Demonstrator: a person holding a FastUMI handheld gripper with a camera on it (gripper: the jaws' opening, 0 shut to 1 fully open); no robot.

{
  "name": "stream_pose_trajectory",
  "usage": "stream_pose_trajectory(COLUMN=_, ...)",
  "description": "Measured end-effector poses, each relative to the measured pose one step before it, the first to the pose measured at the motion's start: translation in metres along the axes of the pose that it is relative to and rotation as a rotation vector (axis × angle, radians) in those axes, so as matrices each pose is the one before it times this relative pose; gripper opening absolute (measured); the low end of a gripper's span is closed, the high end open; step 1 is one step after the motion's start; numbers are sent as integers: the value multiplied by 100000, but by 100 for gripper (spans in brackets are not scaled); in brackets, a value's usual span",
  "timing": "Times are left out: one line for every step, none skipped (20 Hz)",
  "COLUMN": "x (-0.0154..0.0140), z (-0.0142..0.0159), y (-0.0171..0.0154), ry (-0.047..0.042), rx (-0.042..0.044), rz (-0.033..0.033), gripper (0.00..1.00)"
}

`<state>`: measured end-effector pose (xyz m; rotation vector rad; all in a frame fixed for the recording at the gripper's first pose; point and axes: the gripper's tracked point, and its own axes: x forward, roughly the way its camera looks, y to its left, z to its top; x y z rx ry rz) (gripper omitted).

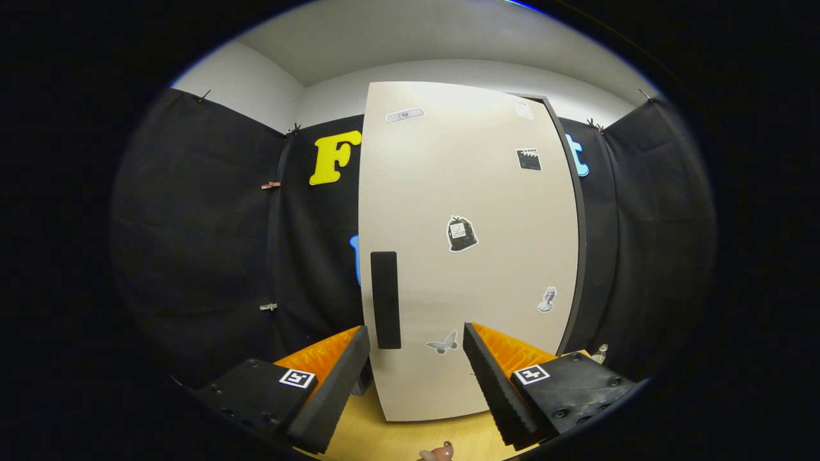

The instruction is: Open the shoe cabinet door, grab the shoes and put them into the shoe cabinet, then close the shoe cabinet door.

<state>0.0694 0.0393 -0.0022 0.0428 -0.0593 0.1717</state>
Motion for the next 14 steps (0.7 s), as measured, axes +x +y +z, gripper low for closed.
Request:
stream_pose_trajectory(x=34, z=6, y=-22, ry=87, rx=80, rz=-134, gripper=96)
stream_pose_trajectory(x=43, z=-94, y=-60, ry=116, rx=97, rz=-47, gripper=96)
stream_pose_trajectory(x=-75, z=-23, y=-62, ry=234, rx=96, rz=-11, gripper=96)
stream_pose_trajectory(x=29, z=-114, y=-29, ry=240, rx=81, rz=75, gripper=96)
stream_pose_trajectory(x=98, z=-70, y=-30, ry=210, rx=-10, rz=16, gripper=96)
stream_pose_trajectory(x=123, z=-75, y=-130, ry=201, rx=6, rz=-92, gripper=96)
stream_pose_trajectory(x=-91, z=-29, y=-64, ry=201, rx=106, rz=-63, gripper=96)
stream_pose_trajectory(x=153, z=-37, y=-122, ry=33, rx=41, rz=-178, gripper=96)
stream_pose_trajectory(x=-62, z=33, y=-92, ry=-74, rx=39, rz=27, gripper=96)
stream_pose_trajectory(x=53, z=24, y=-56, ry=-23, rx=-177, rz=-124, gripper=96)
stream_pose_trajectory(x=48, z=-107, y=-25, ry=109, rx=-272, rz=-49, gripper=96)
stream_pose_trajectory(x=68, z=-80, y=-67, ry=131, rx=-277, rz=-83, gripper=96)
stream_pose_trajectory(x=-42, z=-5, y=-99, ry=20, rx=-76, rz=-96, gripper=96)
stream_pose_trajectory(x=47, z=39, y=-135, ry=-6, rx=66, rz=-99, gripper=96)
